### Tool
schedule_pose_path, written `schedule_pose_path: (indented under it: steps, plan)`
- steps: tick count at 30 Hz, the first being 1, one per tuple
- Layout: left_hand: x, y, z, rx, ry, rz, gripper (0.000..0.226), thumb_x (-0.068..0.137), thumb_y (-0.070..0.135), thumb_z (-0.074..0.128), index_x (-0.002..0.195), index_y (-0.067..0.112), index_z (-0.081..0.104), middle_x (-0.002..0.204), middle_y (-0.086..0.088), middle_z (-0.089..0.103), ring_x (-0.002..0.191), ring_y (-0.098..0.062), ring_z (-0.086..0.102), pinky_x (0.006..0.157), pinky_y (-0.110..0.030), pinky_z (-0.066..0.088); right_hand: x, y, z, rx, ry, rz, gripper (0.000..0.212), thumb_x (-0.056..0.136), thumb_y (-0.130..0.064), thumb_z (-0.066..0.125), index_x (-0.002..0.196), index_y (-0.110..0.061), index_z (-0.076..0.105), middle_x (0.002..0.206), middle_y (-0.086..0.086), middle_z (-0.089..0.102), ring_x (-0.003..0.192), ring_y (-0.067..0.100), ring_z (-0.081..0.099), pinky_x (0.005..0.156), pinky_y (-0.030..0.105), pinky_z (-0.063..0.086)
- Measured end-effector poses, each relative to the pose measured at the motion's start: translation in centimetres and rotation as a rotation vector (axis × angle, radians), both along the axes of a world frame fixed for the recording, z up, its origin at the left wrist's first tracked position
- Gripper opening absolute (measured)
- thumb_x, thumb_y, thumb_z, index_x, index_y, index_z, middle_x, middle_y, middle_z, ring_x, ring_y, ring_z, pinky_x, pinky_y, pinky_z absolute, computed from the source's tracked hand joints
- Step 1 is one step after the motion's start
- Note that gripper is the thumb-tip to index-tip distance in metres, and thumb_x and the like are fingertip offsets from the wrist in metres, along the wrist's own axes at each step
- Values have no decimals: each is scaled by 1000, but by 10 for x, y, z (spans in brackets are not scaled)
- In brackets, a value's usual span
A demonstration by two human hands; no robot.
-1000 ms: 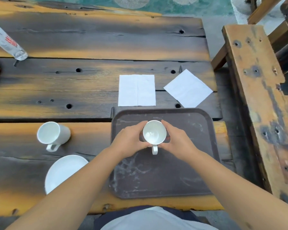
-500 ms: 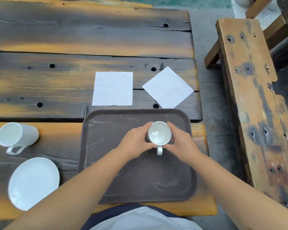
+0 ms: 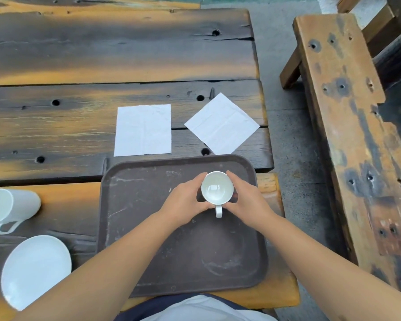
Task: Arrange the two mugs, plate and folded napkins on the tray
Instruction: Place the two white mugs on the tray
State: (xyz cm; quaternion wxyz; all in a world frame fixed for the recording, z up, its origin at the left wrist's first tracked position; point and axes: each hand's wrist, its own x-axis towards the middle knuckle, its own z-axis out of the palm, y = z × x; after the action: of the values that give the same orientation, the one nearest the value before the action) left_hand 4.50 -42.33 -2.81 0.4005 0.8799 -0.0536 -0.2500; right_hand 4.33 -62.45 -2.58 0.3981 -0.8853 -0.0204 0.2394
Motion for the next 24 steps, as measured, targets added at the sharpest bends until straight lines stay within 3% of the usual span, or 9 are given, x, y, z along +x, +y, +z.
schedule_pose_path:
  steps: [8,13,16,18,20,24]
  plan:
    - [6,0,-3,36,-32,-11,70,75,37,78,131,50,38,111,25,63,97,-1,57,80,-32,51,7,-1,0,-24,11,25,86,80,-23,78,151,-21,28,143,1,48,125,19,52,104,37,42]
    - [7,2,-2,58,-16,-25,71,74,40,78,132,47,38,118,23,62,106,-5,57,88,-38,50,7,0,1,-51,0,51,80,79,-24,77,146,-23,33,135,1,54,119,20,54,99,33,44]
    - [8,1,1,60,14,-33,68,75,40,77,131,43,39,124,20,58,112,-7,55,92,-40,49,5,-1,2,-72,-10,52,83,80,-15,73,150,-23,29,146,-1,46,132,18,44,106,28,36]
    - [7,2,2,91,20,-59,77,75,40,77,140,37,35,140,14,50,125,-12,48,104,-37,42,3,-1,2,-109,-31,78,83,82,-2,63,152,-22,23,153,-2,37,139,16,33,107,20,25]
    - [6,5,6,161,43,-85,97,78,44,76,153,24,18,158,5,28,142,-15,30,110,-30,29,-1,0,4,-170,-71,59,80,82,5,53,152,-16,21,157,3,29,143,18,26,110,20,19]
    - [-3,16,17,272,-7,-132,96,84,50,66,155,20,8,163,2,12,147,-19,20,114,-38,30,-9,7,16,-243,-193,-26,66,89,-11,56,149,-11,28,158,9,27,144,23,24,115,36,24]
